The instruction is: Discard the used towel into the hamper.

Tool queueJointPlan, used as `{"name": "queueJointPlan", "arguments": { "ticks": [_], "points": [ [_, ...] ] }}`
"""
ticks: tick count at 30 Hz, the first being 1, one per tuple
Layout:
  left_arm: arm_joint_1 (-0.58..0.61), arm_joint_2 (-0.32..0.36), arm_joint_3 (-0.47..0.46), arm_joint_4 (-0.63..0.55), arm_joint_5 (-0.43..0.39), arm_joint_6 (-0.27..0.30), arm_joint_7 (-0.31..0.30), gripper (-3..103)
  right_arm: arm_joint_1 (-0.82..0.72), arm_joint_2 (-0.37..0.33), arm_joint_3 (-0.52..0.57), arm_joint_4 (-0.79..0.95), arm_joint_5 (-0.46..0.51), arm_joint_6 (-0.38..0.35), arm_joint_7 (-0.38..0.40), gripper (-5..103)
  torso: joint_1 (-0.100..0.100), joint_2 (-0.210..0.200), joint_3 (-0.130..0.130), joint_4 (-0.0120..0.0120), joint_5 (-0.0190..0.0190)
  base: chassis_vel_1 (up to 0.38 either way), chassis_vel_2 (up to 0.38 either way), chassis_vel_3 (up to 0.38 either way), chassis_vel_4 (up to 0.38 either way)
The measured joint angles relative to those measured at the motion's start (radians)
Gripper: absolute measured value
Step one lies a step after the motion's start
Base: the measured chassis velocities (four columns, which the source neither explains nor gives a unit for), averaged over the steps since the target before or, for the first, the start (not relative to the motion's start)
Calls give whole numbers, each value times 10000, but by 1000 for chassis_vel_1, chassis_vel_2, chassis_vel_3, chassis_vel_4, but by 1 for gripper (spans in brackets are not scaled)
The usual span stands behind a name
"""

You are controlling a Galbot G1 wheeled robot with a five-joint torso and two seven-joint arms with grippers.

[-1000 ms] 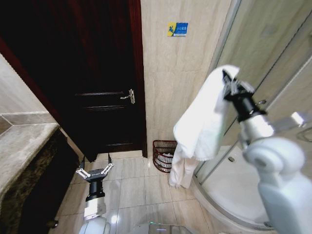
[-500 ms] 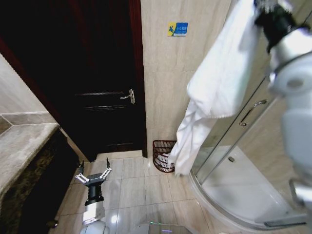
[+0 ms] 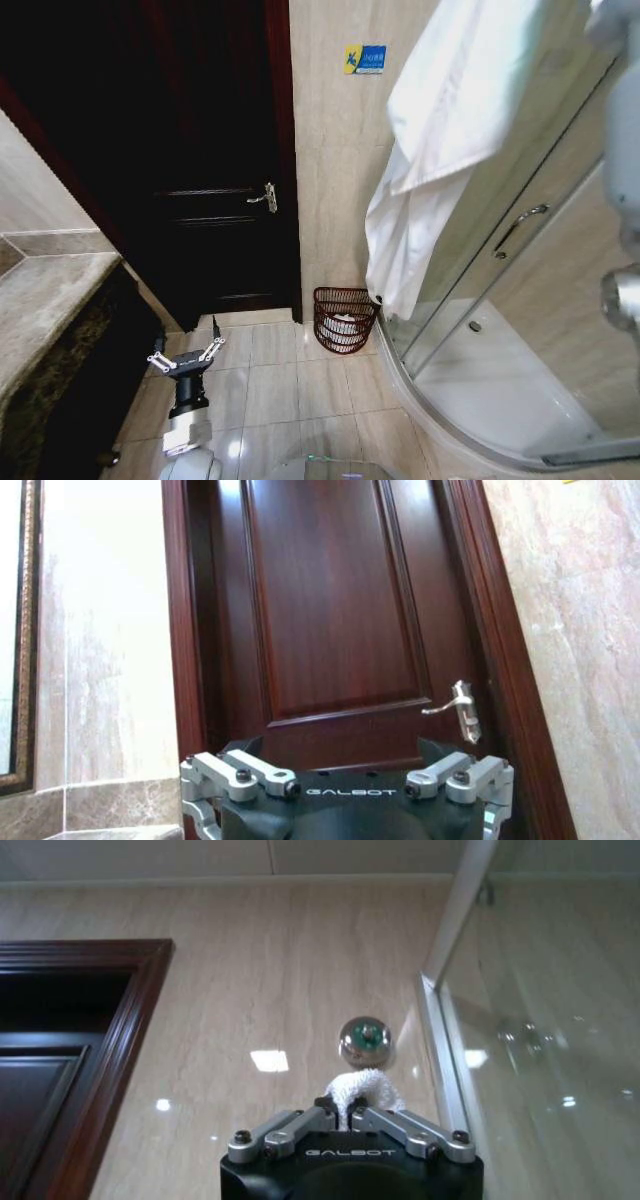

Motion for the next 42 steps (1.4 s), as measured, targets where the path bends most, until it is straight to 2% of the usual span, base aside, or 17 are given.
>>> {"name": "queueJointPlan", "arguments": {
  "ticks": [5,9,17,30,37,42],
  "points": [
    [-21,0,-6,-41,-65,46,-15,100,507,632,-264,-864,-188,87,-29,3,0,0,0,2,1,0,0,0,0],
    [-33,0,-18,-132,-176,101,-18,100,591,861,-302,-1194,-293,121,-32,3,1,0,1,0,9,0,0,0,0],
    [-41,0,-7,-108,-209,78,-112,100,590,1235,-330,-1624,-567,332,-146,3,-1,0,-1,0,1,0,0,0,0],
    [-107,0,33,-403,-401,313,-137,100,-1434,1106,-135,-807,-952,534,-225,3,0,0,0,-1,6,0,0,0,0],
    [-68,1,118,-611,-390,416,-27,100,-2673,1082,-227,-327,-879,1087,-239,3,1,-1,2,-1,7,0,0,0,0],
    [23,0,109,-600,-389,359,-37,100,-2571,1461,-255,-785,-947,1569,-232,3,1,0,1,0,2,0,0,0,0]
  ]
}}
